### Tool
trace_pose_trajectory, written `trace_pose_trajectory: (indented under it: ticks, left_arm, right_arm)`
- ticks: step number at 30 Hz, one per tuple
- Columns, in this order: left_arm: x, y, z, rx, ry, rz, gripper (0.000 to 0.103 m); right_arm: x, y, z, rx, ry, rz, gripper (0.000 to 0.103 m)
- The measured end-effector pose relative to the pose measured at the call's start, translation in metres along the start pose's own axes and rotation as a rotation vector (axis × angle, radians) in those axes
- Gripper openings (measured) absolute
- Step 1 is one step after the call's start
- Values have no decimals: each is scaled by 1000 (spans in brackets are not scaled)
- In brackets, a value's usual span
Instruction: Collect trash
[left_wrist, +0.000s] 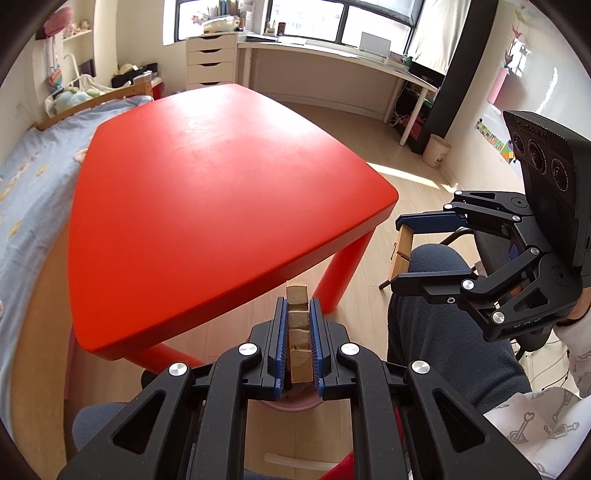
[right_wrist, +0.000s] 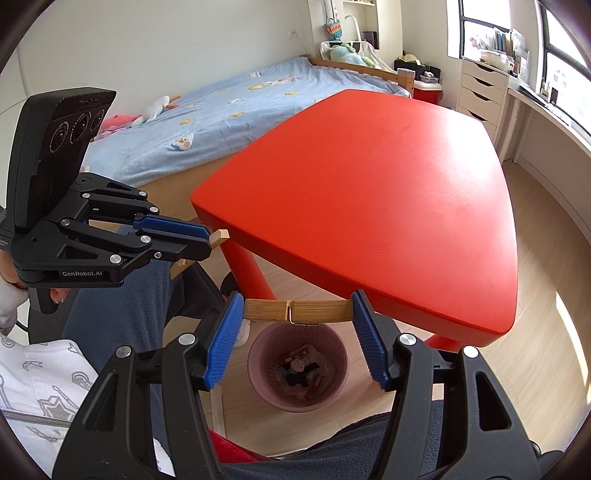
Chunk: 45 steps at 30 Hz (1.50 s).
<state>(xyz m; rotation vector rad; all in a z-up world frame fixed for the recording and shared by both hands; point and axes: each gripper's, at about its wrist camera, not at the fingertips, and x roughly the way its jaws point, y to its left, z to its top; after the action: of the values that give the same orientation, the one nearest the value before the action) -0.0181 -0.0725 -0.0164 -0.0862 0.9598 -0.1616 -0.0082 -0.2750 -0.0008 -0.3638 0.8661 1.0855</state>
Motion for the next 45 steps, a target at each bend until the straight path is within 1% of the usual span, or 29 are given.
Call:
trace_pose_trajectory:
  ticks: [4, 5, 6, 7, 8, 9, 10, 11, 13, 16, 20, 26, 31, 37, 40, 45]
  left_arm:
    - [-1, -2, 0, 14, -2, -6, 13]
    - [-1, -3, 1, 15, -3, -5, 14]
    - [-1, -3, 1, 14, -2, -9, 18]
    - [0, -3, 1, 13, 2, -6, 30]
    - [0, -2, 0, 13, 1, -6, 41]
    - [-1, -2, 0, 10, -7, -8, 68]
    - [-2, -1, 0, 5, -18, -9, 87]
    - [-3, 0, 0, -1, -31, -2, 89]
    - [-2, 3, 0, -11, -24, 6, 91]
    - [-2, 7, -1, -23, -27, 16, 95]
    - [-3, 9, -2, -35, -26, 25, 95]
    - [-5, 11, -3, -51, -29, 30, 95]
    - [-7, 17, 0, -69, -42, 55, 95]
    - [-16, 25, 10, -91, -82, 73, 95]
    - [-21, 30, 18, -91, -110, 96, 95]
    - [-26, 43, 32, -120, -147, 118, 95]
  right_arm:
    - [-2, 0, 1, -4, -2, 15, 60]
    - [-2, 0, 0, -7, 1, 16, 60]
    - [-2, -1, -1, -7, 4, 17, 60]
    - [-2, 0, 0, -5, 8, 18, 60]
    - [-1, 0, 0, -4, 15, 13, 67]
    - [0, 0, -1, -5, 19, 0, 75]
    - [0, 0, -1, -5, 16, -11, 88]
    - [-1, -1, -1, -2, 8, -14, 92]
    - [0, -3, -2, 13, 15, -26, 97]
    - [3, -6, -4, 29, 32, -35, 98]
    - [6, -6, -6, 40, 42, -38, 98]
    - [3, -7, -2, 58, 30, -42, 100]
    - [1, -11, 3, 90, 25, -49, 100]
    - [-8, -19, 18, 130, -15, -66, 100]
    - [-14, -25, 31, 143, -45, -84, 100]
    - [-20, -35, 53, 144, -80, -132, 100]
